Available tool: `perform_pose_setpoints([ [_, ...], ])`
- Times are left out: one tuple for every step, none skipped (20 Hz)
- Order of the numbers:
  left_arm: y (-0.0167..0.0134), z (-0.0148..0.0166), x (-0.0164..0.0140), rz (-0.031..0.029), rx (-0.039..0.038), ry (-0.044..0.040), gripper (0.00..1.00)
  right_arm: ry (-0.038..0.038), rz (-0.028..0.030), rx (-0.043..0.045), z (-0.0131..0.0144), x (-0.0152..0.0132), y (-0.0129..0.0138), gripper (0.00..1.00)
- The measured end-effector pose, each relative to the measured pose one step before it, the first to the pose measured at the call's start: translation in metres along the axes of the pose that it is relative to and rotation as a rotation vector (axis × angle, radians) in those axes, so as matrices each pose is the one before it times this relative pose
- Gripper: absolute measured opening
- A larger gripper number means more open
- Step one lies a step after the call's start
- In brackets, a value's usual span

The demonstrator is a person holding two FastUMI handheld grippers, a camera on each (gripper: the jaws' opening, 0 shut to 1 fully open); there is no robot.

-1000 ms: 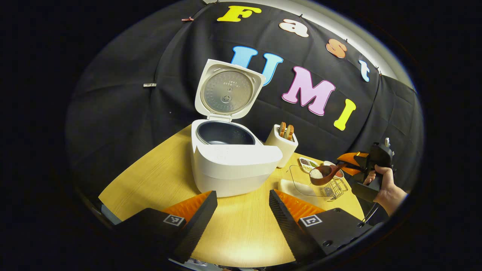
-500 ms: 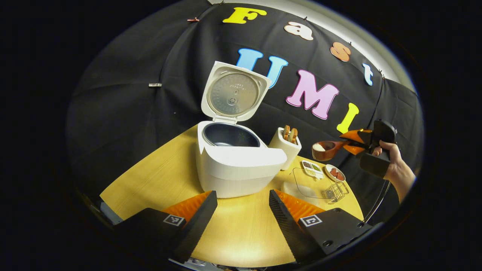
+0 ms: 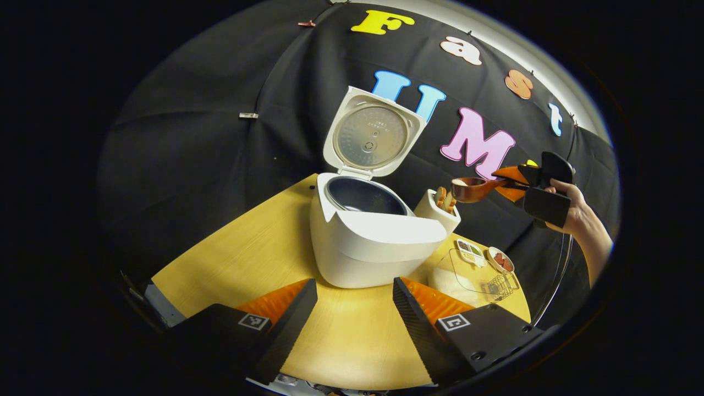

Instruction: Close the left gripper, press the button to open the rice cooker; take a wooden spoon from the chopstick holder with the right hand, scoop a spoonful of rice and pour it into the rice cooker, then put the wooden spoon back into the chopstick holder.

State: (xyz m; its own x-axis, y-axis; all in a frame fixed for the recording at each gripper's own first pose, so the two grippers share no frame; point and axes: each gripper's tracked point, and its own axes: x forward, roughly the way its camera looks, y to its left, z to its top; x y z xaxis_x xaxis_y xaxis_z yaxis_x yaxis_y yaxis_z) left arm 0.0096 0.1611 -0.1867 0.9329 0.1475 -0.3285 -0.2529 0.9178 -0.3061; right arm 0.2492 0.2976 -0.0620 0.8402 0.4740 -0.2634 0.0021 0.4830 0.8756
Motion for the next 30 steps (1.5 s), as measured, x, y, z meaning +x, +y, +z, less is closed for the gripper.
perform_pose_setpoints([
  [0.00347,-0.00029,0.00189,0.00476,-0.00583,0.0014,0.95,0.0134,0.00953,0.01617,-0.00973,0.00724,0.00618,0.13],
  [0.00472,0.00027,0.00002,0.0047,-0.00732,0.00142,0.95,0.01709,0.00826,0.00782,-0.01093,0.00689,0.00533,0.13],
  [0.00487,0.00033,-0.00021,0.00663,-0.00581,-0.0001,0.95,0.01554,0.00451,-0.00687,-0.01116,0.00537,0.00379,0.13],
  [0.00431,0.00105,-0.00033,0.00666,-0.00351,-0.00224,0.97,0.01077,0.00175,-0.01622,-0.00978,0.00558,0.00431,0.13],
  [0.0046,0.00006,-0.00079,0.00805,-0.00211,-0.00241,0.97,0.01222,0.00436,-0.02455,-0.01072,0.00516,0.00413,0.13],
  [0.00549,0.00093,-0.00047,0.00786,-0.0022,-0.00206,0.96,0.01298,0.00804,-0.03056,-0.011,0.00527,0.00597,0.13],
  [0.00439,-0.00197,-0.00144,0.00865,-0.00334,-0.00099,0.96,0.01291,0.00991,-0.03556,-0.01094,0.00572,0.0063,0.13],
  [0.0046,-0.00026,-0.00172,0.00783,-0.00589,0.00105,0.95,0.00772,0.01337,-0.04557,-0.01016,0.00292,0.00777,0.13],
  [0.00413,-0.00028,-0.00058,0.00591,-0.00819,0.00118,0.96,0.0032,0.01475,-0.05923,-0.00773,0.00399,0.00771,0.13],
  [0.00494,0.00102,-0.00148,0.00707,-0.00842,0.00099,0.96,0.00271,0.01362,-0.06705,-0.00903,0.00362,0.00684,0.13],
  [0.0038,-0.00139,-0.00151,0.00594,-0.00751,0.00206,0.97,0.00002,0.01298,-0.06875,-0.00695,0.00481,0.00608,0.13],
  [0.00334,-0.00119,-0.00075,0.00652,-0.00638,0.00071,0.96,-0.0059,0.01084,-0.05713,-0.00522,0.00398,0.00511,0.13],
  [0.00416,-0.0007,-0.00017,0.00952,-0.00329,0.00116,0.96,-0.00946,0.00732,-0.0419,-0.00331,0.00573,0.00399,0.13],
  [0.0041,-0.00072,-0.0011,0.01225,0.00242,0.00339,0.96,-0.00589,0.00676,-0.03557,-0.00517,0.00358,0.00367,0.13],
  [0.00425,-0.00061,-0.00231,0.0091,0.00695,-0.00293,0.96,-0.00181,0.00753,-0.04307,-0.00408,0.00381,0.00327,0.13],
  [0.00293,0.0019,-0.00173,0.00591,0.0053,-0.00498,0.96,0.00006,0.00887,-0.04467,-0.00401,0.00292,0.00283,0.13],
  [0.00139,0.00185,-0.00145,0.00084,0.00074,-0.00463,0.96,0.00345,0.01049,-0.04948,-0.0047,0.00173,0.00292,0.13],
  [0.00015,0.00264,-0.0014,-0.00252,-0.00296,-0.00362,0.95,0.00559,0.00876,-0.05014,-0.00547,0.00168,0.00252,0.13],
  [-0.00017,0.0006,-0.00139,-0.00415,-0.00251,-0.00485,0.95,0.00122,0.0063,-0.05577,-0.00443,0.00115,0.00212,0.13],
  [0.00047,0.00041,0.00023,-0.00101,0.00098,-0.00106,0.96,-0.00335,0.00333,-0.0544,-0.00495,0.00139,0.00004,0.13],
  [-0.00018,-0.00153,0.00179,0.00046,0.00242,0.00016,0.95,0.00499,0.0082,-0.04624,-0.00535,0.00108,0.00102,0.13],
  [-0.00102,0.00078,0.00035,-0.00288,0.00166,0.00031,0.96,0.00696,0.01493,-0.03646,-0.00354,0.00114,0.00357,0.13],
  [-0.00193,0.00129,-0.00014,-0.00429,0.00045,-0.00046,0.96,0.00507,0.01673,-0.02932,-0.00337,0.00088,0.00343,0.13],
  [-0.00097,0.0,-0.00034,-0.00432,0.0019,0.00097,0.95,0.00056,0.01628,-0.02895,-0.00206,-0.00015,0.00125,0.13],
  [-0.00062,-0.00168,-0.00037,-0.00284,0.00478,0.00209,0.95,-0.00356,0.01263,-0.02936,-0.00155,0.00164,0.00101,0.13],
  [-0.00204,0.00017,0.00031,-0.00601,0.00484,0.0016,0.97,-0.0023,0.01597,-0.02713,-0.00125,0.00064,0.00299,0.13],
  [-0.00347,-0.00008,0.00128,-0.00592,0.00512,0.00126,0.96,0.0015,0.01889,-0.026,-0.00108,0.00054,0.00392,0.13],
  [-0.00124,0.00071,-0.00015,-0.00202,0.00518,-0.00025,0.97,0.0,0.01448,-0.02757,-0.0016,-0.00015,0.00619,0.13],
  [-0.00009,-0.00003,-0.00057,-0.00458,0.00434,-0.00035,0.96,-0.00138,0.01468,-0.03571,-0.00073,0.00031,0.00293,0.13],
  [-0.00174,-0.00099,-0.0005,-0.00321,0.00269,-0.00121,0.96,-0.00416,0.01407,-0.03948,-0.00032,0.00172,0.00391,0.13],
])
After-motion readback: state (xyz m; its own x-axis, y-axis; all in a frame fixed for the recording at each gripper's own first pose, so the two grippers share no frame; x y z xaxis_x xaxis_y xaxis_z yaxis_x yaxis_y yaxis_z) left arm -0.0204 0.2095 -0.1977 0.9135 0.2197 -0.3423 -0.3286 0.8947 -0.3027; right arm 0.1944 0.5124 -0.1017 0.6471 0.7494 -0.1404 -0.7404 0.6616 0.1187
